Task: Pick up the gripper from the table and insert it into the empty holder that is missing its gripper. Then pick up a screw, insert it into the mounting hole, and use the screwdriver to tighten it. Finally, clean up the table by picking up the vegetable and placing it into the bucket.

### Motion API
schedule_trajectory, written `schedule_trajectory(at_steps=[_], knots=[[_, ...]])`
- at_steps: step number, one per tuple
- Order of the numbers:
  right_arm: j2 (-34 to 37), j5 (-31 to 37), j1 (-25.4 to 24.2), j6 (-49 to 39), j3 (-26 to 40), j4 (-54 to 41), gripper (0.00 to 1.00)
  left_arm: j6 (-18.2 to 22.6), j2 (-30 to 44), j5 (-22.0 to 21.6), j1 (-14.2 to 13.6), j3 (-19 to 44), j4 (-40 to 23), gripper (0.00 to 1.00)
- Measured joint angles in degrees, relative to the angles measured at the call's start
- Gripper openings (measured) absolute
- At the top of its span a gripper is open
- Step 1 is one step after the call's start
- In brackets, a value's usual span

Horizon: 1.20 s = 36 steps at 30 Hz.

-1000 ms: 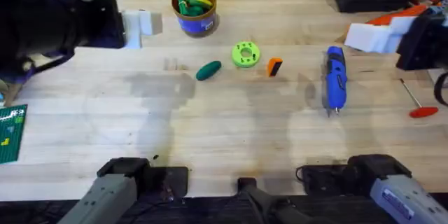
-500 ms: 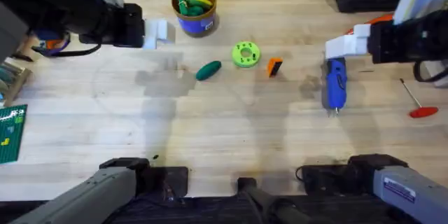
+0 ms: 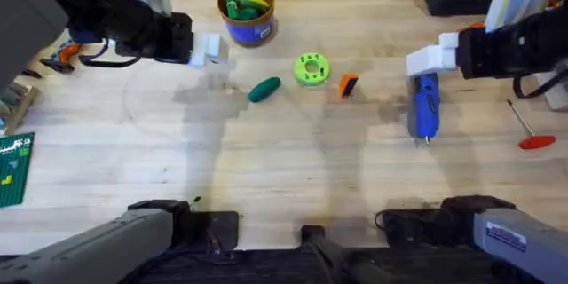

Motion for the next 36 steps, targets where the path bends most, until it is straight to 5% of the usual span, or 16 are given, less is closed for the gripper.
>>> schedule_trajectory(at_steps=[11,21,36], knots=[[0.0,0.0,0.0,0.0,0.0,0.0,0.989,8.3,1.2,0.0,-10.2,0.1,2.2,0.985],[0.0,0.0,0.0,0.0,0.0,0.0,0.989,14.8,12.0,0.0,-18.9,0.3,5.3,0.985],[0.0,0.0,0.0,0.0,0.0,0.0,0.989,19.4,23.8,1.5,-21.2,0.3,11.5,0.984]])
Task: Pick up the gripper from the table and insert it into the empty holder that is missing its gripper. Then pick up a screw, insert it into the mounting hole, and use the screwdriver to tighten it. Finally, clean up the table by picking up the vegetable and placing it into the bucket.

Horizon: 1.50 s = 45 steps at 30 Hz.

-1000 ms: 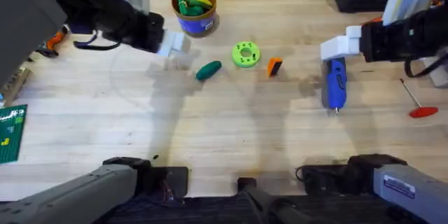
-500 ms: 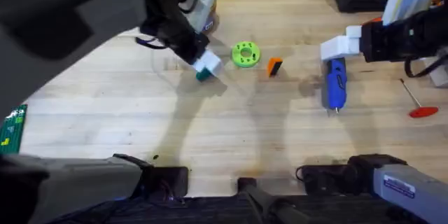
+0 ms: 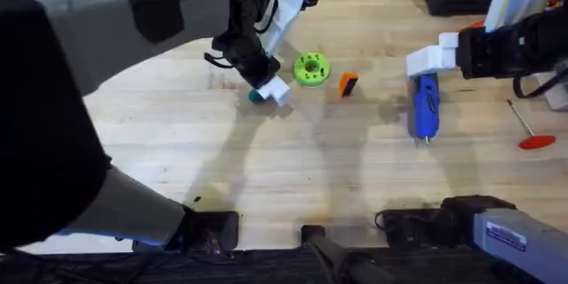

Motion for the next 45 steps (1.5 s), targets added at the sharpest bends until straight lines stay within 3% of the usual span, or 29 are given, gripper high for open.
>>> schedule_trajectory(at_steps=[14,22,26,27,28,45], knots=[[0.0,0.0,0.0,0.0,0.0,0.0,0.990,2.6,4.8,2.0,0.0,0.1,1.9,0.974],[0.0,0.0,0.0,0.0,0.0,0.0,0.989,2.9,4.8,2.6,0.0,0.2,2.3,0.570],[0.0,0.0,0.0,0.0,0.0,0.0,0.990,3.0,4.8,2.9,0.0,0.2,2.3,0.256],[0.0,0.0,0.0,0.0,0.0,0.0,0.989,3.1,4.8,3.0,-0.1,0.3,2.3,0.037],[0.0,0.0,0.0,0.0,0.0,0.0,0.989,3.0,4.8,3.0,-0.2,0.3,2.3,0.010],[0.0,0.0,0.0,0.0,0.0,0.0,0.989,3.0,4.8,3.1,-0.2,0.4,2.0,0.003]])
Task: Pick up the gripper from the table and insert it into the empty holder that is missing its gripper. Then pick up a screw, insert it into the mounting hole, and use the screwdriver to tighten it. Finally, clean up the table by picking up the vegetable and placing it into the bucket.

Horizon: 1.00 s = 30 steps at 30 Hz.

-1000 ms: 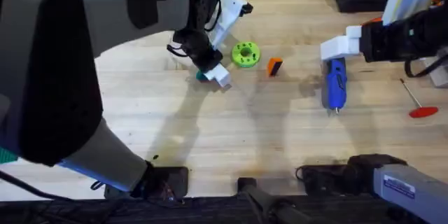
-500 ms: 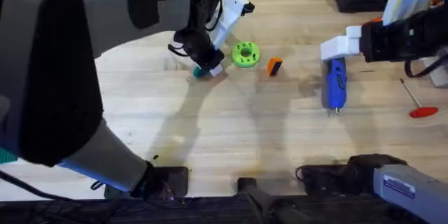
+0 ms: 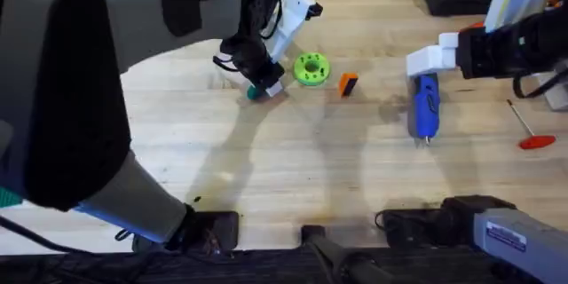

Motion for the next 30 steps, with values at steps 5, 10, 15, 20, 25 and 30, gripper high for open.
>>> schedule_trajectory(at_steps=[5,10,15,20,25,30], knots=[[0.0,0.0,0.0,0.0,0.0,0.0,0.989,0.0,-0.1,-0.3,0.0,1.6,-3.5,0.003],[0.0,0.0,0.0,0.0,0.0,0.0,0.989,0.0,-3.3,-0.3,0.0,5.9,-7.7,0.003],[0.0,0.0,0.0,0.0,0.0,0.0,0.989,0.0,-9.9,-0.3,0.0,12.0,-13.0,0.003],[0.0,0.0,0.0,0.0,0.0,0.0,0.989,0.0,-15.1,-0.5,0.0,15.1,-15.7,0.003],[0.0,0.0,0.0,0.0,0.0,0.0,0.990,0.0,-19.4,-2.0,0.0,15.4,-16.2,0.003],[0.0,0.0,0.0,0.0,0.0,-0.2,0.989,0.0,-20.5,-2.2,0.0,15.4,-16.2,0.003]])
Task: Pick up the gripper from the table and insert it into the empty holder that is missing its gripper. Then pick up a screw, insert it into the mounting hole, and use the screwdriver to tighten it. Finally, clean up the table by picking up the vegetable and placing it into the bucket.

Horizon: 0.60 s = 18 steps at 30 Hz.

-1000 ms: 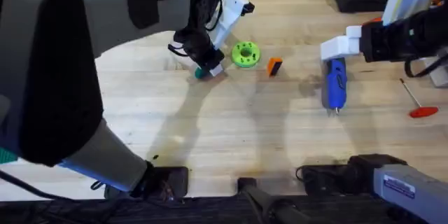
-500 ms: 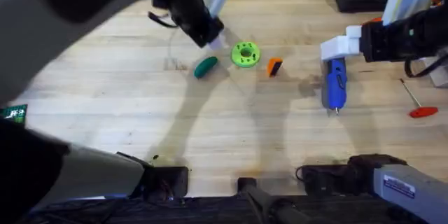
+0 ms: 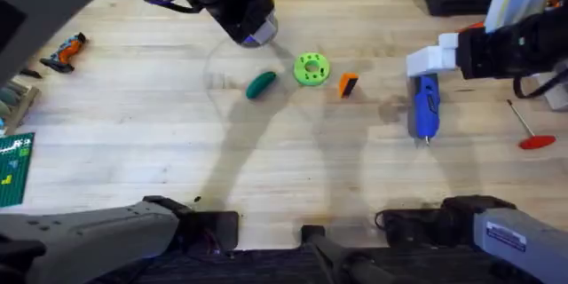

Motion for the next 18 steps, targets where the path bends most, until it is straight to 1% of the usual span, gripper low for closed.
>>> schedule_trajectory(at_steps=[10,11,13,16,17,18], knots=[[0.0,0.0,0.0,0.0,0.0,0.0,0.991,0.0,-0.1,-0.2,0.0,0.0,0.0,0.003],[0.0,0.0,0.0,0.0,0.0,0.0,0.990,0.1,-0.1,-0.2,0.0,0.0,0.0,0.043],[0.0,0.0,0.0,0.0,0.0,0.0,0.987,0.0,-0.1,-0.4,0.0,0.0,0.1,0.341],[0.0,0.0,0.0,0.0,0.0,0.0,0.989,0.0,-0.1,-0.6,0.0,0.0,0.1,0.817],[0.0,0.0,0.0,0.0,0.0,0.0,0.989,-0.2,-0.1,-0.6,0.0,0.0,0.1,0.947],[0.0,0.0,0.0,0.0,0.0,0.0,0.989,0.0,-0.1,-0.7,0.0,0.0,0.1,0.973]])
